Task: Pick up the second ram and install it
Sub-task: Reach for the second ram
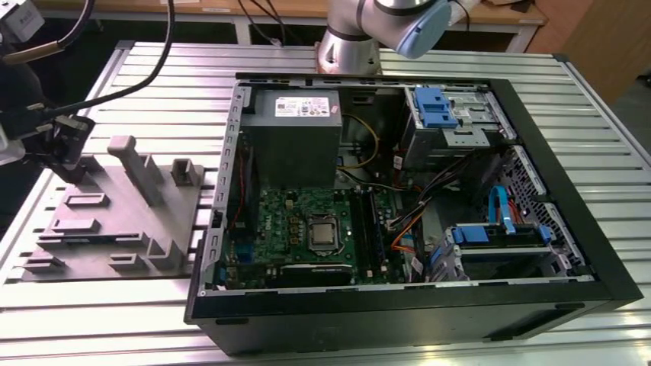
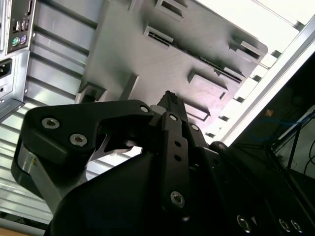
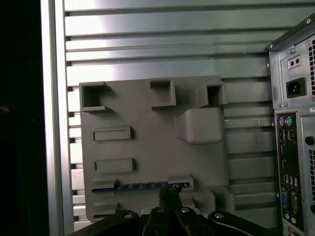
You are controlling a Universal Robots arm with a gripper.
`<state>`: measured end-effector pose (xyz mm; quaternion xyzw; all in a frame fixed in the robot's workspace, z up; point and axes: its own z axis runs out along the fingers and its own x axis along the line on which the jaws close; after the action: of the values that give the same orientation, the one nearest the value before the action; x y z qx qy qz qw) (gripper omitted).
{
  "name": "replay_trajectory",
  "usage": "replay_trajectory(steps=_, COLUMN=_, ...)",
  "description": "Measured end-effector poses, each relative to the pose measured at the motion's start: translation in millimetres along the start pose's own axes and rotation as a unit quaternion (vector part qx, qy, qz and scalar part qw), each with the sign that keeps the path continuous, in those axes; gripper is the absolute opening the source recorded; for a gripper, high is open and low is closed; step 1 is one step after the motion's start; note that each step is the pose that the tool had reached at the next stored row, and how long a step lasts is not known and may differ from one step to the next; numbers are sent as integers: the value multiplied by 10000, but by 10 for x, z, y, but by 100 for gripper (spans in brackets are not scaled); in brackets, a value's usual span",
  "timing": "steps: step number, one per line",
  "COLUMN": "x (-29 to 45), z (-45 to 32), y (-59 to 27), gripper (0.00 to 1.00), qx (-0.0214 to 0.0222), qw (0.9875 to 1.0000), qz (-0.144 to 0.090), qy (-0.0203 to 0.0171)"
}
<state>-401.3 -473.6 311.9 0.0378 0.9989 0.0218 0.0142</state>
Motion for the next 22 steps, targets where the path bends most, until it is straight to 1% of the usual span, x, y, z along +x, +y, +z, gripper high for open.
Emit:
replay_trajectory(steps=18, x=101, z=236, y=-95, gripper=10, qx=0, qw=10000, qz=0, qy=0)
replay_trajectory(steps=22, x=107, z=254, y=-100, gripper=10, qx=0, qw=10000, qz=0, qy=0)
